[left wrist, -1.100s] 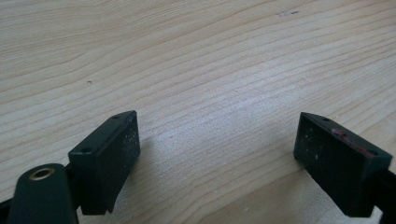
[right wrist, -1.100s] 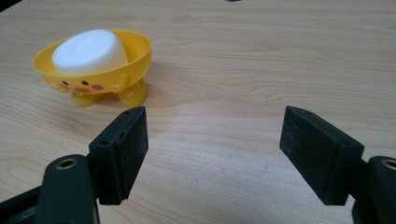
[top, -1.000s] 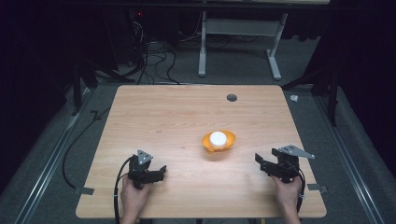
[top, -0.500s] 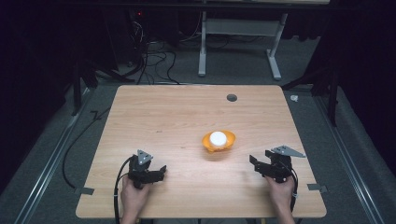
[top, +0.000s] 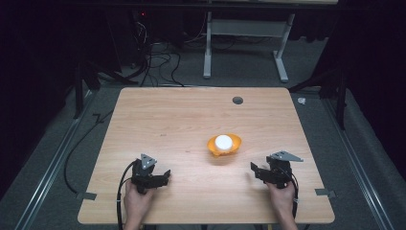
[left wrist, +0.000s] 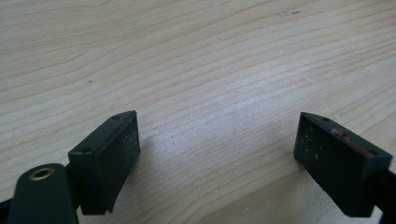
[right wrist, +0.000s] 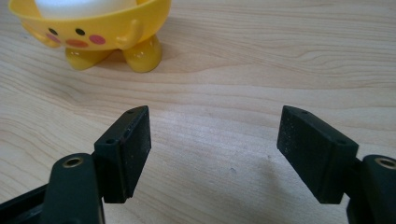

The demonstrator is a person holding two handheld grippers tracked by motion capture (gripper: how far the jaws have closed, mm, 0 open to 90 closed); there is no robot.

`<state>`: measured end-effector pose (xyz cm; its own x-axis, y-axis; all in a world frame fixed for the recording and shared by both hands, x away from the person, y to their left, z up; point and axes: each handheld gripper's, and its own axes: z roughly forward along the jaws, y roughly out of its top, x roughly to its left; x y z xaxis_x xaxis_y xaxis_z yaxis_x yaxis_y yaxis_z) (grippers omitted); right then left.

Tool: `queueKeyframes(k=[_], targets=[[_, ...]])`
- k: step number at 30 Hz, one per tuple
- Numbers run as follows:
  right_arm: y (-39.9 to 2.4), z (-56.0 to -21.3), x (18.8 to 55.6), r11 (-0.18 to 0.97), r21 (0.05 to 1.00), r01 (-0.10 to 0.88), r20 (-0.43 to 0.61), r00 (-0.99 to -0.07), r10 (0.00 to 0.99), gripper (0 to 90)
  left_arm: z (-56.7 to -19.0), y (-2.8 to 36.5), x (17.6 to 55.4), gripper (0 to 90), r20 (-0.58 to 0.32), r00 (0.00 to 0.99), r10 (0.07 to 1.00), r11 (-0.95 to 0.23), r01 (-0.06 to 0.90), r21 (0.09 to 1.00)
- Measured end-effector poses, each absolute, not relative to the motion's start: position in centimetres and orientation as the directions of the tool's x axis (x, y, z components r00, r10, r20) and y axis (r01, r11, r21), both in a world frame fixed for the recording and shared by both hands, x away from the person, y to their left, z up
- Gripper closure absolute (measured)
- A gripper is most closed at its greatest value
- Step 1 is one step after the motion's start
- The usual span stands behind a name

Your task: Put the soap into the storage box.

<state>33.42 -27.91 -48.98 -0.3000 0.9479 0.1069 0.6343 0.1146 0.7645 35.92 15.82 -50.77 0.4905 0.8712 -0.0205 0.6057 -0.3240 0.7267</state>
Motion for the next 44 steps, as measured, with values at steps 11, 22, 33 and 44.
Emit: queueKeyframes(k=[11, 22, 33, 44], targets=[[-26.5, -49.7, 33.6, 0.180, 0.738, 0.650, 0.052, -0.321, 0.946, 25.8, -50.8, 15.8, 35.9, 14.8, -0.020, 0.489, 0.872, -0.323, 0.606, 0.727], [-25.9, -50.2, 33.9, 0.209, 0.723, 0.659, 0.031, -0.333, 0.943, 24.6, -50.8, 15.9, 35.9, 14.8, -0.020, 0.482, 0.876, -0.318, 0.610, 0.726], [-25.4, -50.3, 33.8, 0.244, 0.716, 0.654, -0.012, -0.339, 0.941, 24.0, -50.8, 15.9, 35.9, 14.8, -0.020, 0.480, 0.877, -0.317, 0.610, 0.726], [-25.3, -50.3, 33.8, 0.254, 0.716, 0.650, -0.011, -0.352, 0.936, 24.1, -50.8, 15.9, 35.9, 14.7, -0.020, 0.479, 0.877, -0.317, 0.610, 0.726]])
